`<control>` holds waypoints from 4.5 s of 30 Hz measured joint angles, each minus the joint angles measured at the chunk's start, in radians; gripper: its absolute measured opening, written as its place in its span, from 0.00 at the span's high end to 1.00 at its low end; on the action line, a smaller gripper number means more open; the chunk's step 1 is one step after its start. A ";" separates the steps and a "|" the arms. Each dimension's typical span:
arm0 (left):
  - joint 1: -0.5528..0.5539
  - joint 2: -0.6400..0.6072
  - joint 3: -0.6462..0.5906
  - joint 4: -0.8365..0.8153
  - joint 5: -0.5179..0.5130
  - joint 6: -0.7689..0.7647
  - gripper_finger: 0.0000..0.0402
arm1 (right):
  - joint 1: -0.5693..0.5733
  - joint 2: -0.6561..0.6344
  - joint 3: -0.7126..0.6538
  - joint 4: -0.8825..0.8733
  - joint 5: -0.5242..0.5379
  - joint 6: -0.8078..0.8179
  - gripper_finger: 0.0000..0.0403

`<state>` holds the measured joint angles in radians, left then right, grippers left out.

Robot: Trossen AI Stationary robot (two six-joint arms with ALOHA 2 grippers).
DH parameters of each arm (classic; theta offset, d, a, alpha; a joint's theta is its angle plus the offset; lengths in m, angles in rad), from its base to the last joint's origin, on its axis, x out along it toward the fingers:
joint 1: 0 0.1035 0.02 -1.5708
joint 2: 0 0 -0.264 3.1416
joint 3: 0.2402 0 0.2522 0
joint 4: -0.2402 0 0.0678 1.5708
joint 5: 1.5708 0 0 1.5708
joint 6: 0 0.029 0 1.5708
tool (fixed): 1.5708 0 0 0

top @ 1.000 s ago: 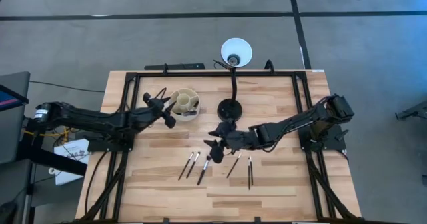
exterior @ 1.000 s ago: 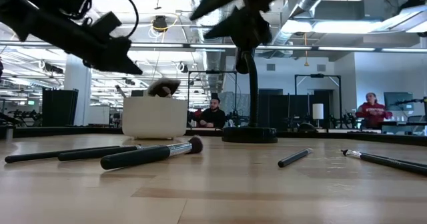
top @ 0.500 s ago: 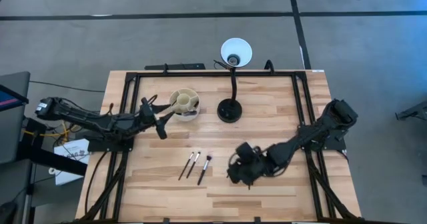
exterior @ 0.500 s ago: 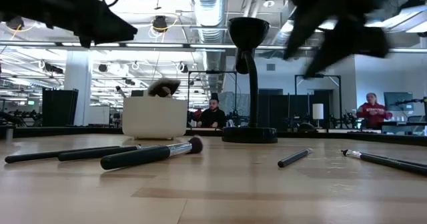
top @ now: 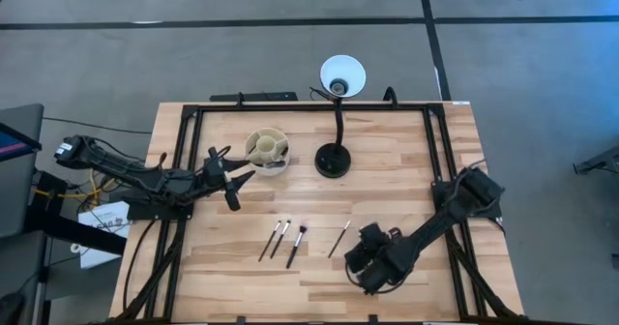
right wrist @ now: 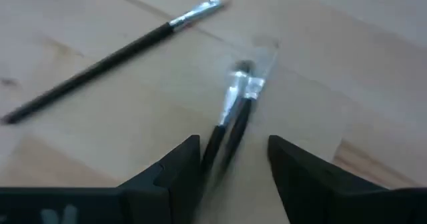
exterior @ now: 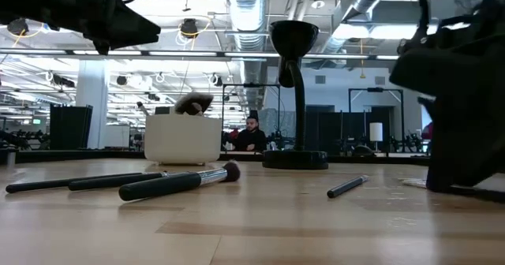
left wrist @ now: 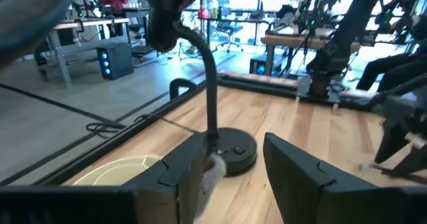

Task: Put items in baskets/containers
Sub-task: Put the eyeshadow brush into the organizer

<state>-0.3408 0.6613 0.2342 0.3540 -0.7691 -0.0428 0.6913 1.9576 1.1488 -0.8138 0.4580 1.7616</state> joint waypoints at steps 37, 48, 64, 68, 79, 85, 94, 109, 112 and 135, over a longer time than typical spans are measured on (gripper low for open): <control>0.000 0.000 0.000 0.013 0.001 0.000 0.64 | -0.038 0.034 0.082 -0.045 0.027 -0.168 1.00; 0.000 0.000 0.000 0.013 0.001 0.000 0.64 | -0.073 0.033 0.073 0.009 0.037 -0.207 0.94; 0.000 0.000 0.000 0.013 0.001 0.000 0.64 | -0.058 0.145 0.081 0.026 0.165 -0.161 0.85; 0.000 0.000 0.000 0.013 0.001 0.001 0.64 | -0.041 0.110 0.073 0.029 0.188 -0.157 0.89; 0.000 0.000 0.000 0.013 0.001 0.001 0.64 | -0.038 -0.079 0.071 -0.101 0.200 -0.198 0.74; 0.000 0.000 0.000 0.013 0.026 0.001 0.64 | -0.038 0.011 0.071 -0.091 0.182 -0.177 0.62; 0.000 0.000 0.000 0.013 0.027 0.001 0.64 | -0.037 0.074 0.072 -0.144 0.160 -0.052 0.66; 0.000 0.000 0.000 0.013 0.027 0.001 0.64 | -0.031 0.064 -0.035 -0.019 0.174 0.015 0.68; 0.000 0.000 0.000 0.013 0.027 0.001 0.64 | -0.031 0.065 -0.039 0.006 0.176 -0.061 0.68; 0.000 0.000 0.000 0.013 0.027 0.000 0.64 | -0.043 0.063 -0.130 0.179 0.285 -0.102 0.84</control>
<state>-0.3408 0.6613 0.2340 0.3672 -0.7422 -0.0425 0.6481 2.0208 1.0191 -0.6351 0.7434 1.6592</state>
